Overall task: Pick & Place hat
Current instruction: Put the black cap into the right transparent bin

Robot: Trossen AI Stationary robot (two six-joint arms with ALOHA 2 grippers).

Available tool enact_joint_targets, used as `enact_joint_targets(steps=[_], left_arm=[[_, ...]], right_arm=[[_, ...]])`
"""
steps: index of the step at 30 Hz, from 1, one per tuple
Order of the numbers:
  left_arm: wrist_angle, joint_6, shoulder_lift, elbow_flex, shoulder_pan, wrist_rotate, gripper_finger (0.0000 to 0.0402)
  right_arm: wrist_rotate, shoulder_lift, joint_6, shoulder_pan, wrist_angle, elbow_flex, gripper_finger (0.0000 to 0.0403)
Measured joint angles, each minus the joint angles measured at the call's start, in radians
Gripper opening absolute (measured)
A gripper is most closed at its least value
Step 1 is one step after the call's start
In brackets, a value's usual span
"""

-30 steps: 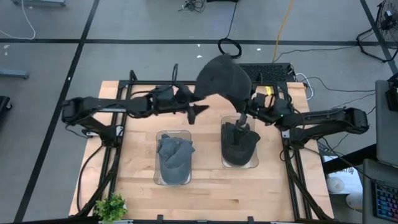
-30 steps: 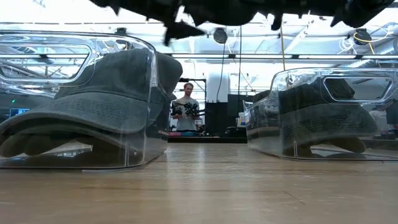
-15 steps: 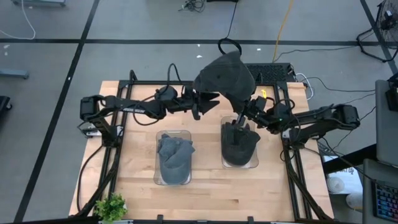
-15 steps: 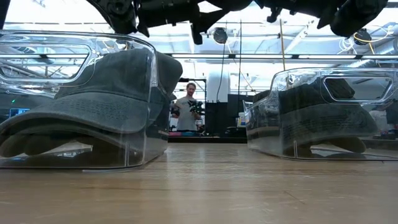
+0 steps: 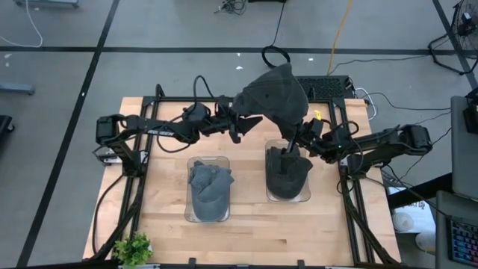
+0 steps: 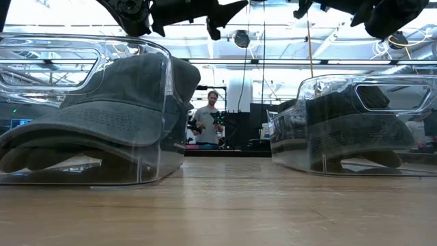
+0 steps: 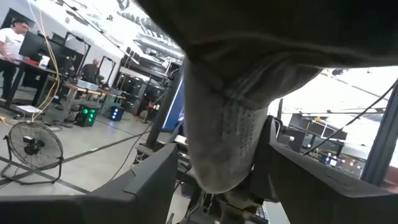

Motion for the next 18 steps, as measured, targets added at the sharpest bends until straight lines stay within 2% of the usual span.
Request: enact_joint_targets(steps=[13, 16, 18], left_arm=[[-0.007, 0.016, 0.000, 0.000, -0.020, 0.007, 0.0251], [-0.012, 0.015, 0.000, 0.000, -0.019, 0.023, 0.0215], [-0.014, 0.025, 0.000, 0.000, -0.016, 0.058, 0.0165]], right_arm=[[-0.004, 0.066, 0.041, -0.019, -0.002, 0.014, 0.0000], [-0.005, 0.066, 0.034, -0.019, -0.010, 0.014, 0.0000], [-0.004, 0.065, 0.030, -0.019, -0.015, 0.014, 0.0005]])
